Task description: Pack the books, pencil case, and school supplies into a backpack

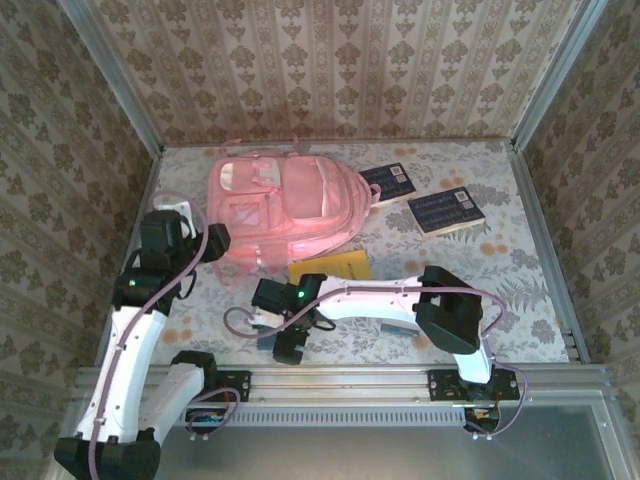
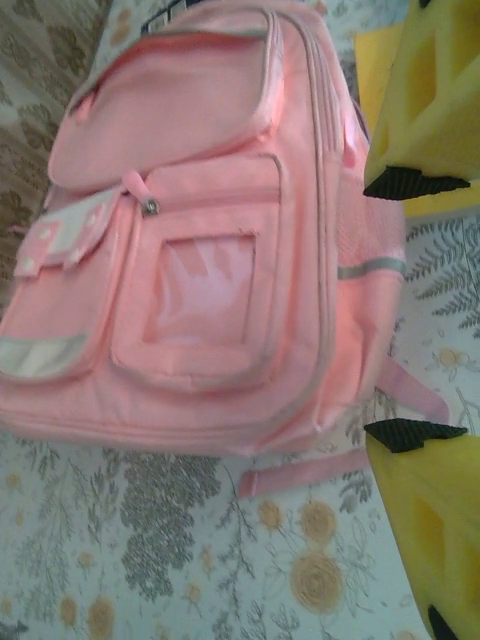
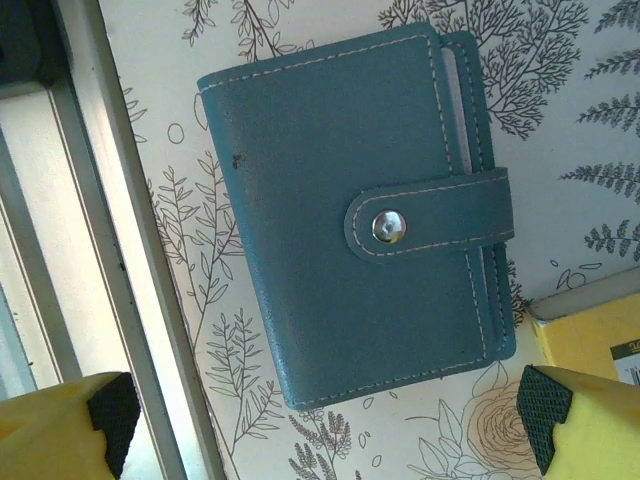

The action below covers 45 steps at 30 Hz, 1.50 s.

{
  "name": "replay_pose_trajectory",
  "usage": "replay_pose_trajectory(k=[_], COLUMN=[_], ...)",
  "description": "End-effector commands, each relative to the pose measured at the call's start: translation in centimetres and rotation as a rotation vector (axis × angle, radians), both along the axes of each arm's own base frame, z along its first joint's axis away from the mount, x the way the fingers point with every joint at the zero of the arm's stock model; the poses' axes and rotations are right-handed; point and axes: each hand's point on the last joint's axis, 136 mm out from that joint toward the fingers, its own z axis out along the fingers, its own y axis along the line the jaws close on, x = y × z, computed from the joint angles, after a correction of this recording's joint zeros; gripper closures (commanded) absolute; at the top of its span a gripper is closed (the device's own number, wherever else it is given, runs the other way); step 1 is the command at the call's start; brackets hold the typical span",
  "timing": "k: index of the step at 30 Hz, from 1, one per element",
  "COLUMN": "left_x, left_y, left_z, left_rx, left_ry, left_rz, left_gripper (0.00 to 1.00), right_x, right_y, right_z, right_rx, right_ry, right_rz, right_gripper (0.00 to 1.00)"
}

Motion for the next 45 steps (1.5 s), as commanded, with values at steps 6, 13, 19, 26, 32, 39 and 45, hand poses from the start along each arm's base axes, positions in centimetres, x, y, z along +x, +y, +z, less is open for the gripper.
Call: replay_pose_trajectory(k=[6,13,19,26,32,39,45], left_x=[-0.6,-1.1,-0.9,-0.7,-0.7,-1.0,-1.5], left_y=[2.1,3.3,3.1,2.8,2.8,2.4,1.1], left_z=[1.0,1.6,1.4,1.3,1.2,1.9,-0.1], left_rx=[0.084,0.118,0.108,0.101,0.086,-0.012,-0.174], left_ry=[-0.069,-0.09,-0.085,-0.082,-0.071,-0.036,0.1], left_rz=[0.08,0.137,0.128,0.117,0.129,0.148,0.168], left_gripper=[0.36,0.36,0.36,0.36,0.35,0.35,0.35], right_x=[0.4,1.4,1.9,1.7,2.2,3.7,6.2], right_y=[-0.1,0.1,-0.7,-0.9,-0.8,-1.4,-2.6], right_z=[-1.7,-4.2,-6.7,-7.0,-5.0,-2.5,-0.2], right_rx=[-0.093,-0.162,-0.252,-0.24,-0.132,0.052,0.229], right_ry=[-0.027,-0.054,-0.074,-0.054,0.008,0.151,0.247], right_rz=[0.042,0.038,0.034,0.005,-0.084,-0.279,-0.467], right_gripper=[0.0,0.0,0.05,0.29,0.49,0.49,0.49])
